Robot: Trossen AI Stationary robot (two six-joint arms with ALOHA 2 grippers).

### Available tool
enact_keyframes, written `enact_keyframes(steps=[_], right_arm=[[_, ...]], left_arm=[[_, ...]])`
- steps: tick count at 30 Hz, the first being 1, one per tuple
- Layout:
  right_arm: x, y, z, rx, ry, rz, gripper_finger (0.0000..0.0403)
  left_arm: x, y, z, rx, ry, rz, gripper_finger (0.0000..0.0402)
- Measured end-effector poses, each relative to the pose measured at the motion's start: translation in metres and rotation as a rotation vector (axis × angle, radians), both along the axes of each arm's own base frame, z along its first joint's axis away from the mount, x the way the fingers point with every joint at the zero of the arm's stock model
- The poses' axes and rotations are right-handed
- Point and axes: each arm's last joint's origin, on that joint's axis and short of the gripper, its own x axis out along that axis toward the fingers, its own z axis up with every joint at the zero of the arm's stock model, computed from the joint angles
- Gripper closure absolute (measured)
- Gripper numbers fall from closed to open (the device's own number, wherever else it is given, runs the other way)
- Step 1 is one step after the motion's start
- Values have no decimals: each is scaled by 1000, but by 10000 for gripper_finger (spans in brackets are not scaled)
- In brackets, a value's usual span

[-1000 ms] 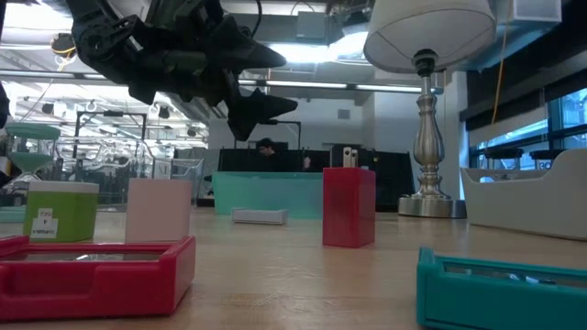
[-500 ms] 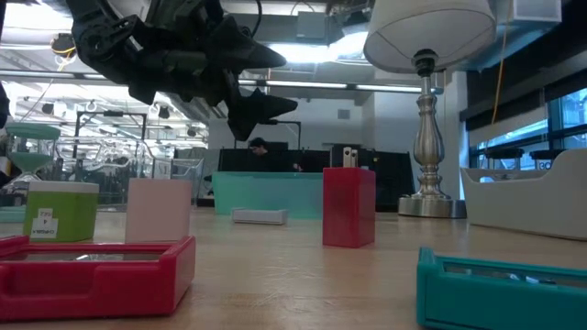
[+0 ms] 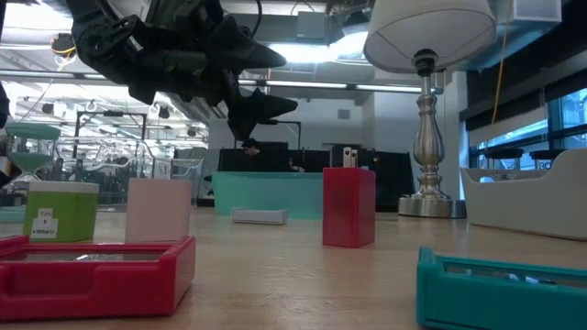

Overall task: Pick & Place Office items
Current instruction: Put the yellow hourglass into the gray bin

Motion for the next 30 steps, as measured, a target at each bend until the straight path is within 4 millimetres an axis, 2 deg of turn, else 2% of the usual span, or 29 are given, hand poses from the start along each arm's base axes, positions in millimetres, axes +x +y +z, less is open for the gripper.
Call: enact_keyframes(steps=[11, 18, 23, 27, 30], right_arm=[[0, 0, 0, -1, 2, -7, 187], [-3, -8, 5, -39, 22, -11, 189], [-6, -28, 35, -125, -50, -27, 189], [-8, -53, 67, -284, -124, -39, 189], [-11, -73, 83, -370, -92, -32, 189]], left_arm=[[0, 0, 0, 0, 0, 0, 107], [0, 0, 0, 0, 0, 0, 107], [0, 0, 0, 0, 0, 0, 107], [0, 0, 0, 0, 0, 0, 107], [0, 0, 0, 0, 0, 0, 107]])
